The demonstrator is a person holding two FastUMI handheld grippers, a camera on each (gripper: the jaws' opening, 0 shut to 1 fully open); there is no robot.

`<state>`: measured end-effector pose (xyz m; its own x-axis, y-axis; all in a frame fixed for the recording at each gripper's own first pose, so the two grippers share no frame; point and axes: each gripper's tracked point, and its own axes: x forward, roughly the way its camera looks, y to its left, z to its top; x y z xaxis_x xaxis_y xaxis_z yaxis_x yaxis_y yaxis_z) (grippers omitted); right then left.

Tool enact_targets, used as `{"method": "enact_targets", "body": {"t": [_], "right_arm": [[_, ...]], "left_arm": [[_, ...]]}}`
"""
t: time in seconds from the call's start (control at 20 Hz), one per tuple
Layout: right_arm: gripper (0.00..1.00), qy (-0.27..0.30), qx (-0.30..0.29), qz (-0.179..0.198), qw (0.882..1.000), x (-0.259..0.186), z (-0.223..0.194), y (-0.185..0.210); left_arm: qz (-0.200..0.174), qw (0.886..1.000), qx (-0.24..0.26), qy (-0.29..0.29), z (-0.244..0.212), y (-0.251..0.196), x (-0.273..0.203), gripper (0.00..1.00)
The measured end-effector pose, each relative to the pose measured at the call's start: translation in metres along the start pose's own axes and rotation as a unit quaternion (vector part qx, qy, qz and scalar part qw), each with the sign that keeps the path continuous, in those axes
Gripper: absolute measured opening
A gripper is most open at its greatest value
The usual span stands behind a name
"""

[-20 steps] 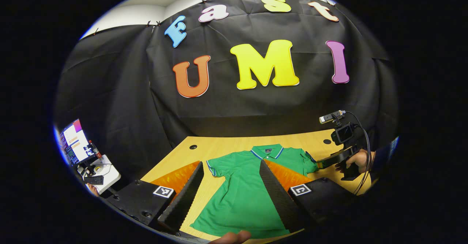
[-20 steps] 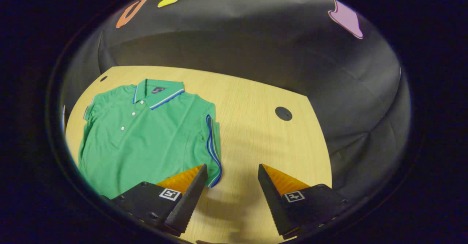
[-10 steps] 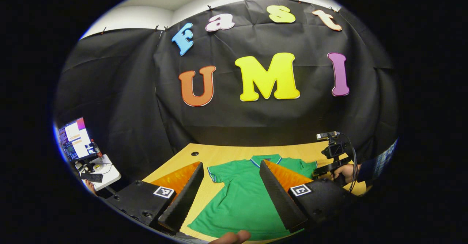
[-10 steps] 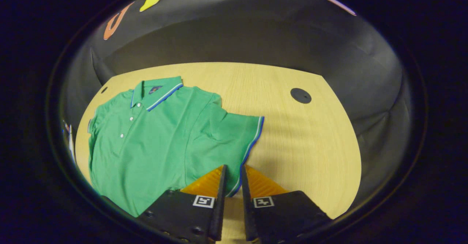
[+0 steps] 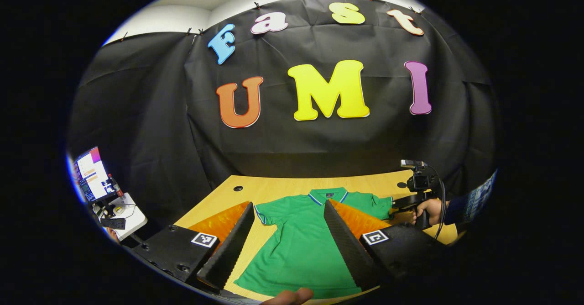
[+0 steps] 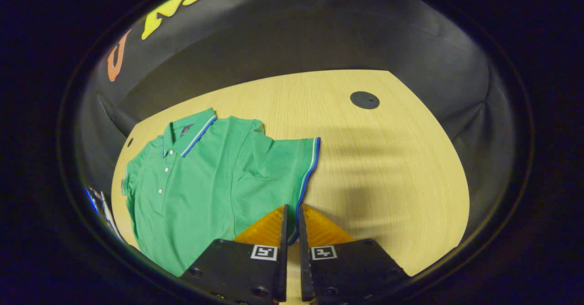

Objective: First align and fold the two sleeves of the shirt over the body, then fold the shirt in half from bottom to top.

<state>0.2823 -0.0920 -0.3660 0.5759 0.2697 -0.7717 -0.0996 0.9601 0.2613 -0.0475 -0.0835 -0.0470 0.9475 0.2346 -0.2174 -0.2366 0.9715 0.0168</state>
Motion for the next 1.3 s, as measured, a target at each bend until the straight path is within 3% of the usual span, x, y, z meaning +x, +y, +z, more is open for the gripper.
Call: {"method": "enact_targets", "body": {"t": [0.05, 0.15, 0.6, 0.75, 0.9, 1.0, 1.05, 1.1, 1.3], "right_arm": [[0.05, -0.002, 0.007, 0.009, 1.0, 0.005, 0.001, 0.001], [0.01, 0.0, -0.001, 0.005, 1.0, 0.007, 0.002, 0.001], [0.0, -0.04, -0.044, -0.002, 0.998, -0.013, 0.024, 0.037], [0.0, -0.041, -0.054, -0.04, 0.997, -0.008, 0.026, 0.02], [0.4, -0.058, -0.012, -0.055, 0.997, -0.009, 0.039, -0.002], [0.51, -0.06, 0.021, -0.055, 0.997, -0.003, 0.042, -0.012], [0.46, -0.051, 0.035, -0.05, 0.997, 0.0, 0.04, -0.015], [0.51, -0.043, 0.047, -0.049, 0.997, 0.007, 0.038, -0.02], [0.51, -0.03, 0.09, -0.006, 0.995, 0.018, 0.035, -0.008]], "left_arm": [[0.0, 1.0, -0.001, 0.002, -0.001, 0.001, 0.001, 0.99], [0.0, 1.0, -0.004, 0.002, -0.002, 0.005, 0.001, 0.99], [0.005, 1.0, -0.031, 0.004, -0.008, 0.032, 0.008, 0.99], [0.008, 0.999, -0.037, 0.007, -0.011, 0.039, 0.01, 0.99], [0.006, 0.999, -0.038, 0.008, -0.013, 0.04, 0.011, 0.99], [0.006, 0.999, -0.037, 0.015, -0.017, 0.038, 0.012, 1.0], [0.008, 0.999, -0.035, 0.017, -0.019, 0.038, 0.012, 0.99], [0.01, 0.999, -0.033, 0.02, -0.019, 0.038, 0.012, 0.99], [0.011, 1.0, -0.016, 0.022, -0.017, 0.032, 0.011, 0.99]]}}
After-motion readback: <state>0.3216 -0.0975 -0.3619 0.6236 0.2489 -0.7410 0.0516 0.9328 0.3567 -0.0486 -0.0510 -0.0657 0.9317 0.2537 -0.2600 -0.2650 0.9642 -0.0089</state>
